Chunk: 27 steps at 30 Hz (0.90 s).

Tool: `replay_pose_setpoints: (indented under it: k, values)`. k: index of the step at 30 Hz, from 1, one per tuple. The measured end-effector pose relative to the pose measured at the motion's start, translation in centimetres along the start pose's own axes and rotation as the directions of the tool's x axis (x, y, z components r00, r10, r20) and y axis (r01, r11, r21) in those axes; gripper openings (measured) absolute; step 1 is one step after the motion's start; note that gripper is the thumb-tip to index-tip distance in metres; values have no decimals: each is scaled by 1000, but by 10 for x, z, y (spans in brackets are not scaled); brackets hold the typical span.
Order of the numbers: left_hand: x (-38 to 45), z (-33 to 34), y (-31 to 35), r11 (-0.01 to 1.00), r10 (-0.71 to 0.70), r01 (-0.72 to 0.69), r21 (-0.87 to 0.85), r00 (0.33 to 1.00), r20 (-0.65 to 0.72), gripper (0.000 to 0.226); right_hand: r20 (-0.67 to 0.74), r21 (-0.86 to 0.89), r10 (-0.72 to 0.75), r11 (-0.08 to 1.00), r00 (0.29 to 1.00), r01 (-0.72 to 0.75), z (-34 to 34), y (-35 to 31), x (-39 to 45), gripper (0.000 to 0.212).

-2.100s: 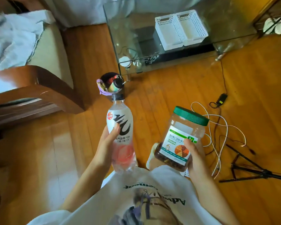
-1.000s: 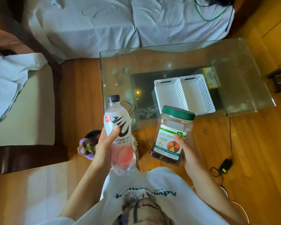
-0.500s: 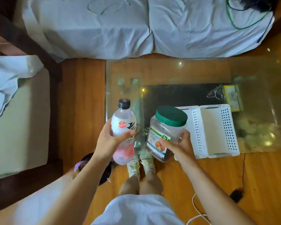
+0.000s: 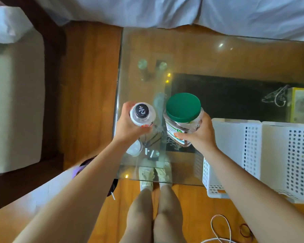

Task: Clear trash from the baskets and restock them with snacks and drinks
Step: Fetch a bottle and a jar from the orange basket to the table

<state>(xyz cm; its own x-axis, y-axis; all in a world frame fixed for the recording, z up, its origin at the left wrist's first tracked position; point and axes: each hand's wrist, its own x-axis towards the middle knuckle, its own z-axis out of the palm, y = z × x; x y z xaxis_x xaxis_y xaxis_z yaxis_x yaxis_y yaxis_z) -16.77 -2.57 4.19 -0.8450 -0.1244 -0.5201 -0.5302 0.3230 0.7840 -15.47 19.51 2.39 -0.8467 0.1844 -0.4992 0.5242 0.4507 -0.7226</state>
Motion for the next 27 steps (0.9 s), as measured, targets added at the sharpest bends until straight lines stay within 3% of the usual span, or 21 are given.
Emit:
replay_pose_setpoints:
  k: [11,19,21,24,27]
  values:
    - [21,5,-20,1000,10,-14,28,992,125,79,81,-31,-94,995,992,97,20,25,17,95]
    - [18,3,-22,994,52,-64,86,991,127,74,137,-60,55,997,989,-47,14,33,8,91]
    - [15,3,-23,995,-8,-3,101,995,102,84,196,-21,105,994,975,-103,8,28,1,86]
    - [-4,1,-22,976,-205,211,-59,975,91,95,271,16,259,962,927,-274,-5,18,-14,78]
    - [-40,-8,-16,895,-411,419,-151,908,82,86,348,33,411,893,843,-449,-24,1,-37,59]
